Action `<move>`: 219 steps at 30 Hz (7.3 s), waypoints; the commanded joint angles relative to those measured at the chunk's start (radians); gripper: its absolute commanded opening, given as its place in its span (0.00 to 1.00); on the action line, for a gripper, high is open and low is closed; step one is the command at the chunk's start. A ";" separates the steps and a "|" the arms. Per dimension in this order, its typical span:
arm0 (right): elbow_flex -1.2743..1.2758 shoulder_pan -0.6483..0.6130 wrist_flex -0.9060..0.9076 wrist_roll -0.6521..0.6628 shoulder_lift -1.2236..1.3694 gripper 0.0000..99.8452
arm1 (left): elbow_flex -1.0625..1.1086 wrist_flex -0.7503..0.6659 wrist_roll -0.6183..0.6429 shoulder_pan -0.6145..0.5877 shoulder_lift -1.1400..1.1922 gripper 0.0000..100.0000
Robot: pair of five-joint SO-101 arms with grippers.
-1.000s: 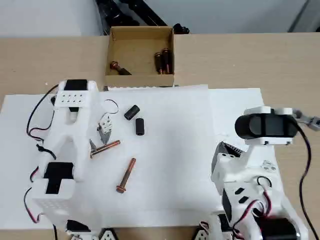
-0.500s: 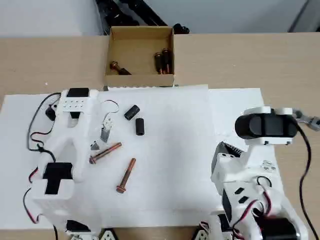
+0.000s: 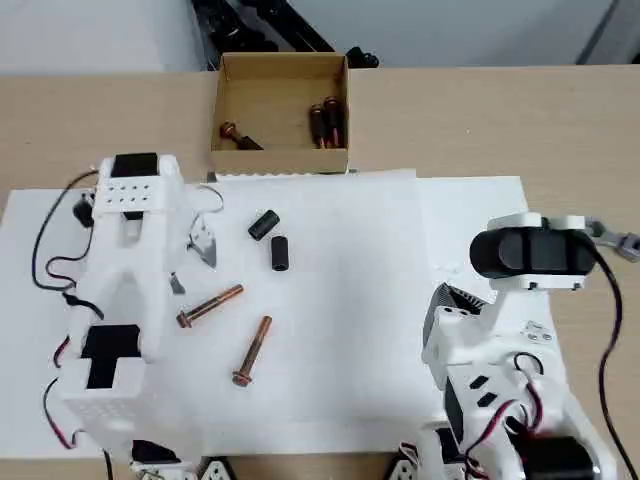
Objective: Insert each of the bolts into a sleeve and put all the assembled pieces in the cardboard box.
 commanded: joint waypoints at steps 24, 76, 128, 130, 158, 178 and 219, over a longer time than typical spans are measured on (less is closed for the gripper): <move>0.003 0.010 0.005 0.006 0.007 0.01 | 0.036 0.029 -1.985 -0.066 -0.057 0.15; 0.087 0.010 -0.062 0.009 -0.001 0.01 | -0.246 0.028 -2.403 0.009 -0.058 0.00; 0.089 0.096 -0.059 0.009 -0.001 0.01 | -0.288 -0.060 -2.114 0.078 0.055 0.23; 0.089 0.096 -0.059 0.009 -0.001 0.01 | -0.288 -0.009 -2.079 0.074 0.015 0.23; 0.146 0.018 -0.088 0.003 0.039 0.01 | -0.101 0.006 -0.150 0.077 -0.204 0.22; 0.169 -0.303 -0.585 -0.046 0.472 0.01 | -0.056 -0.183 0.230 0.100 -0.003 0.23; 0.169 -0.354 -0.633 -0.094 0.549 0.01 | 0.015 -0.453 0.305 0.034 0.265 0.00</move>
